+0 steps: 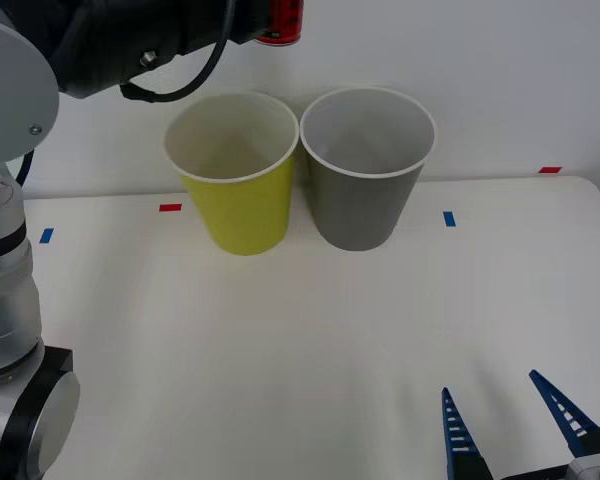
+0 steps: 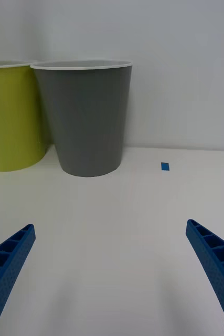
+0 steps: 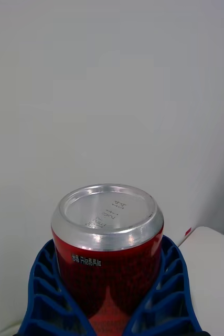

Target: Put cans in the gray bin and PET bottles in the light green bin.

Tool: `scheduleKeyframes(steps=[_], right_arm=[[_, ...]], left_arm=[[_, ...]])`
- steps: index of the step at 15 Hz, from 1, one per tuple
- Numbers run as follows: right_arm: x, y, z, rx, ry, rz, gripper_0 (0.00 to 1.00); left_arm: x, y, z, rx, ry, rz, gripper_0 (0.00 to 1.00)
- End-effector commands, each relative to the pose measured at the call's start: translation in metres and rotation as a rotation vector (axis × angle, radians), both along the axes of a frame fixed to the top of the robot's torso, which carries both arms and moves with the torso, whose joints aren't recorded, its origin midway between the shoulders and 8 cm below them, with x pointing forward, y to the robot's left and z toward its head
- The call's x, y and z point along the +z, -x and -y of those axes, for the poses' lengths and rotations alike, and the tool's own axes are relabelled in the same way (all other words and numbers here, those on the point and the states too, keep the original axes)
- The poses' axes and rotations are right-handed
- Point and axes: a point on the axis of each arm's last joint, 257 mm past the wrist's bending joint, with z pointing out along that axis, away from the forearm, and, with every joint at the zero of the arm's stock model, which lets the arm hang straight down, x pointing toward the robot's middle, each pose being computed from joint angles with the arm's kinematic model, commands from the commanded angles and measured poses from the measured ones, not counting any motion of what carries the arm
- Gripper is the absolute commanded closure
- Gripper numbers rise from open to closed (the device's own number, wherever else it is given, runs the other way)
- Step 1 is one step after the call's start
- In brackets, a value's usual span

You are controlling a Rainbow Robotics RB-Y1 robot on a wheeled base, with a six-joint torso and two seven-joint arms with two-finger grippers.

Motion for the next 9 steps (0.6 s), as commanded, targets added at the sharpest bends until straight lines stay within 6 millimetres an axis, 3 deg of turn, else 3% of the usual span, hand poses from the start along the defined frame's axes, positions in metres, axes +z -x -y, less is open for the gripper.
scheduleKeyframes(steps=[1,6,9], right_arm=[[0.0,0.0,0.0,0.0,0.0,0.0,0.0],[0.0,0.0,0.0,0.0,0.0,0.0,0.0],[0.0,0.0,0.0,0.0,0.0,0.0,0.0]], left_arm=[[-0.009,-0.022,0.022,-0.013,0.063,-0.014,1.0],[-0.019,-0.057,0.055,-0.025,0.103,-0.003,1.0],[-0.029,-0.066,0.074,-0.039,0.107,-0.001,1.0]])
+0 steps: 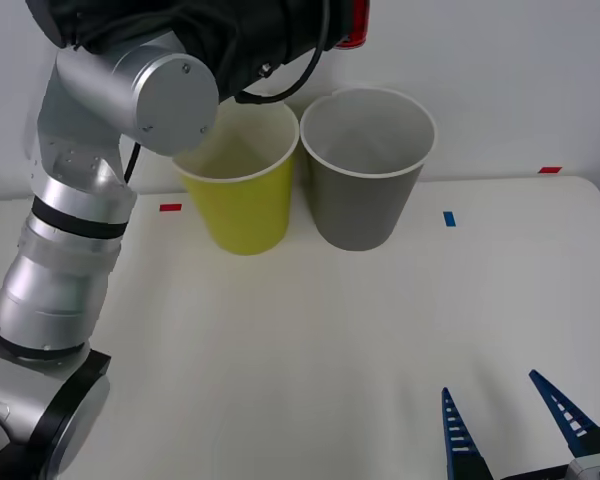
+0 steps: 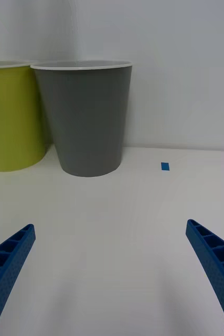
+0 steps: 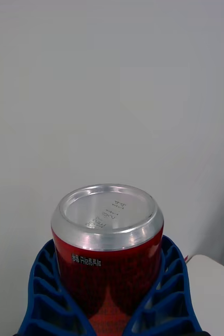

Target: Put cans in the gray bin and PET bottles in the light green bin.

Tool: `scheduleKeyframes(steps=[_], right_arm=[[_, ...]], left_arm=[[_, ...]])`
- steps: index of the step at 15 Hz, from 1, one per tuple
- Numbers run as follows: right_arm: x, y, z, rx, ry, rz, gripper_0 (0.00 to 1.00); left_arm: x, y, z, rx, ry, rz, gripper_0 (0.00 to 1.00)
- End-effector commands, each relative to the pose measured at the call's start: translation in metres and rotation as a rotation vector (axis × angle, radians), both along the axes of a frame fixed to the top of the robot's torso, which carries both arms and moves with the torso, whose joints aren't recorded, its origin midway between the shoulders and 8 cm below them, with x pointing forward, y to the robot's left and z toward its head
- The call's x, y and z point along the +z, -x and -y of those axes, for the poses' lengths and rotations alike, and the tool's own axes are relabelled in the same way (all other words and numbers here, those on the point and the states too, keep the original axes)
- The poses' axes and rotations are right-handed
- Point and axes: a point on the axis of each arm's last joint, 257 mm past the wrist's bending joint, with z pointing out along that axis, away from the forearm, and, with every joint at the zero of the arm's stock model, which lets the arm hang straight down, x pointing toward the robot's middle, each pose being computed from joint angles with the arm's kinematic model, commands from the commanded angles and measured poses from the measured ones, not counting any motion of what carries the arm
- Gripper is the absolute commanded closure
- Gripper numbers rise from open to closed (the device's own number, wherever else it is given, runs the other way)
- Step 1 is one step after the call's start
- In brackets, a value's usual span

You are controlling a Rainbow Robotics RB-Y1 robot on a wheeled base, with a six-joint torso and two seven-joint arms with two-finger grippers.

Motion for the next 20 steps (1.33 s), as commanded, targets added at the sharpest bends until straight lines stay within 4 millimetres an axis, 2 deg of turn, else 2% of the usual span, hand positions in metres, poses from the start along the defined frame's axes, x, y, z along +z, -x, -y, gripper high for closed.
scheduleKeyframes(steps=[1,4,7,10,15,20], right_arm=[[0.0,0.0,0.0,0.0,0.0,0.0,0.0],[0.0,0.0,0.0,0.0,0.0,0.0,0.0],[0.0,0.0,0.0,0.0,0.0,0.0,0.0],[0.0,0.0,0.0,0.0,0.0,0.0,0.0],[0.0,0.0,0.0,0.0,0.0,0.0,0.0],[0.0,0.0,0.0,0.0,0.0,0.0,0.0]], left_arm=[[-0.011,-0.008,0.021,-0.018,-0.001,0.001,1.0],[-0.028,-0.02,0.043,-0.033,0.012,0.006,1.0],[-0.049,-0.026,0.057,-0.042,0.017,0.013,1.0],[-0.068,-0.032,0.063,-0.039,-0.001,0.007,1.0],[-0.072,-0.03,0.067,-0.04,-0.02,0.015,1.0],[-0.082,-0.039,0.073,-0.031,0.037,0.045,1.0]])
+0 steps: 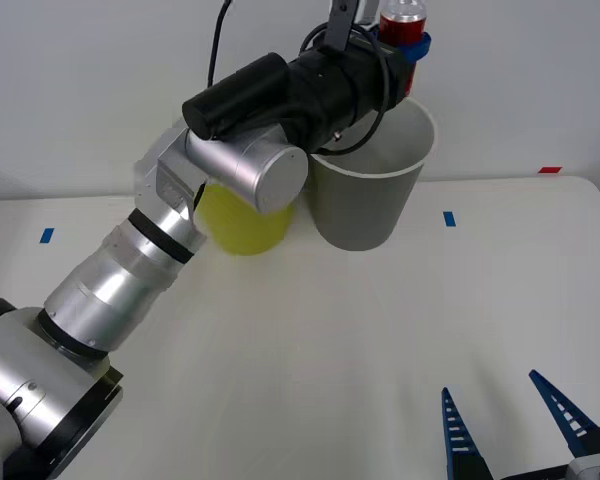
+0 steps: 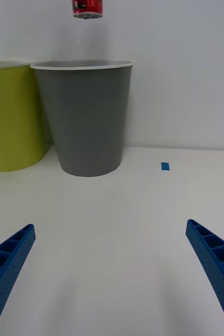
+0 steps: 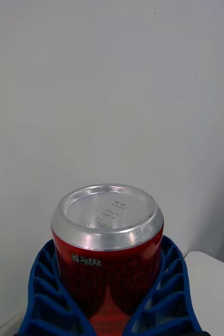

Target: Put cans in the gray bin and PET bottles in the light green bin.

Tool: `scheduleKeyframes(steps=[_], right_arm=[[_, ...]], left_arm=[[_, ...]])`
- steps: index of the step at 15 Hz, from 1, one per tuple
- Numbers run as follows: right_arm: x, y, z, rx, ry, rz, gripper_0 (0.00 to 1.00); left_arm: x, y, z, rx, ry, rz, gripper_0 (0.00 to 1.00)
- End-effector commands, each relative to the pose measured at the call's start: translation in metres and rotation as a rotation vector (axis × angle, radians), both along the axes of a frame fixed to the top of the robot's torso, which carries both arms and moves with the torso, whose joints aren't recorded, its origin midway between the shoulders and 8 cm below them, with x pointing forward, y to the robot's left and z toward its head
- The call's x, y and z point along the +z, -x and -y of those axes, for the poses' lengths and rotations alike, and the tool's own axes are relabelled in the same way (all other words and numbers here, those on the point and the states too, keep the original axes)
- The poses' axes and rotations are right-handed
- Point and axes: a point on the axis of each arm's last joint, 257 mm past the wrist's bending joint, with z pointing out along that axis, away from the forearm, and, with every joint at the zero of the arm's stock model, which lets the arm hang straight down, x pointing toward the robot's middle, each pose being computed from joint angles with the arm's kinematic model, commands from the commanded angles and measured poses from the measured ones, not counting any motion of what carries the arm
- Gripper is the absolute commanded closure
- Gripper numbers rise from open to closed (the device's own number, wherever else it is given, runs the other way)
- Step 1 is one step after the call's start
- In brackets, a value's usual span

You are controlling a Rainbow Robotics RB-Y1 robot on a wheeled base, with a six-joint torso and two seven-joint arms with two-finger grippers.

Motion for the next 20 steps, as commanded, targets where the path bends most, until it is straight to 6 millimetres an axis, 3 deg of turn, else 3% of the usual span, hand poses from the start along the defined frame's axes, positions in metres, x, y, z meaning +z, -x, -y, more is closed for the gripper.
scheduleKeyframes(steps=[1,8,9,10,11,20], right_arm=[[0.0,0.0,0.0,0.0,0.0,0.0,0.0],[0.0,0.0,0.0,0.0,0.0,0.0,0.0],[0.0,0.0,0.0,0.0,0.0,0.0,0.0],[0.0,0.0,0.0,0.0,0.0,0.0,0.0],[0.0,0.0,0.0,0.0,0.0,0.0,0.0],[0.0,0.0,0.0,0.0,0.0,0.0,0.0]], left_arm=[[-0.008,-0.004,0.003,0.005,0.017,0.004,1.0],[-0.015,-0.012,-0.006,0.032,-0.018,0.015,1.0],[-0.015,-0.012,-0.006,0.031,-0.016,0.016,0.84],[-0.014,-0.012,-0.005,0.03,-0.014,0.013,0.1],[-0.014,-0.012,-0.005,0.028,-0.009,0.008,0.0],[-0.009,-0.014,-0.009,0.031,0.009,0.002,0.0]])
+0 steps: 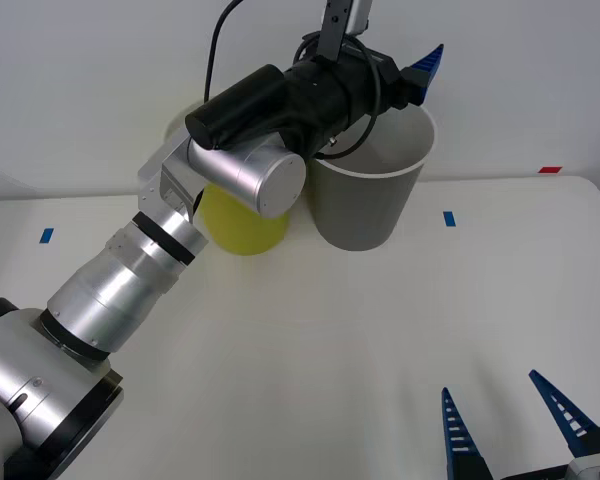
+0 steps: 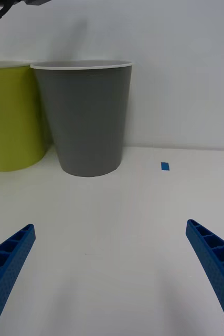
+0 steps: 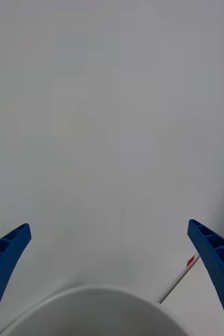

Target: Put cans in the gray bin and PET bottles in the light green bin.

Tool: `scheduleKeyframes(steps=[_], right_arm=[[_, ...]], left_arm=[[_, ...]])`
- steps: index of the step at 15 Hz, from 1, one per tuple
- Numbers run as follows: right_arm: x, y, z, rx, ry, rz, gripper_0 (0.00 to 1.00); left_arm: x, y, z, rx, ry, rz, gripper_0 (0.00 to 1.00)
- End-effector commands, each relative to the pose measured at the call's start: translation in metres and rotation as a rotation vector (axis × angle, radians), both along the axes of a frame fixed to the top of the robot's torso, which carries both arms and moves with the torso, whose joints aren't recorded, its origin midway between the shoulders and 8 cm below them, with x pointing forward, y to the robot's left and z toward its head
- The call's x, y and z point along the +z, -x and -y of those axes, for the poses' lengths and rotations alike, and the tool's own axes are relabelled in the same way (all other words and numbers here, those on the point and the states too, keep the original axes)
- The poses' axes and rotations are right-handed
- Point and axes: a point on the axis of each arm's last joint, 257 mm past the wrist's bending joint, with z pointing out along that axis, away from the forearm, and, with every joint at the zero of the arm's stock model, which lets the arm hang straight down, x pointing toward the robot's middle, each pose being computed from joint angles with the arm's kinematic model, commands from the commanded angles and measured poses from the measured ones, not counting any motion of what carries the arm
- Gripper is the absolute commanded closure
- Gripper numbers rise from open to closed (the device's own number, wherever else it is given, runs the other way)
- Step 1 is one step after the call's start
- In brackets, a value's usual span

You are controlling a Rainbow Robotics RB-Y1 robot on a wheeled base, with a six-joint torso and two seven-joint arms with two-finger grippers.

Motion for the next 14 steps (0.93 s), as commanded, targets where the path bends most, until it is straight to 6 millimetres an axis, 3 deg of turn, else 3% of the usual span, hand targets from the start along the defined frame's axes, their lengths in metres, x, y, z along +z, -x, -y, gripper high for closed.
scheduleKeyframes(steps=[1,7,10,12,14], right_arm=[[0.0,0.0,0.0,0.0,0.0,0.0,0.0],[0.0,0.0,0.0,0.0,0.0,0.0,0.0],[0.0,0.0,0.0,0.0,0.0,0.0,0.0],[0.0,0.0,0.0,0.0,0.0,0.0,0.0],[0.0,0.0,0.0,0.0,0.0,0.0,0.0]], left_arm=[[0.002,0.0,0.0,-0.001,0.001,0.002,0.0],[0.034,0.023,-0.01,-0.022,-0.071,0.026,0.0],[0.052,0.036,-0.031,-0.014,-0.046,0.048,0.0],[0.07,0.047,-0.053,0.007,-0.073,0.049,0.0],[0.075,0.057,-0.078,0.037,-0.064,0.06,0.0]])
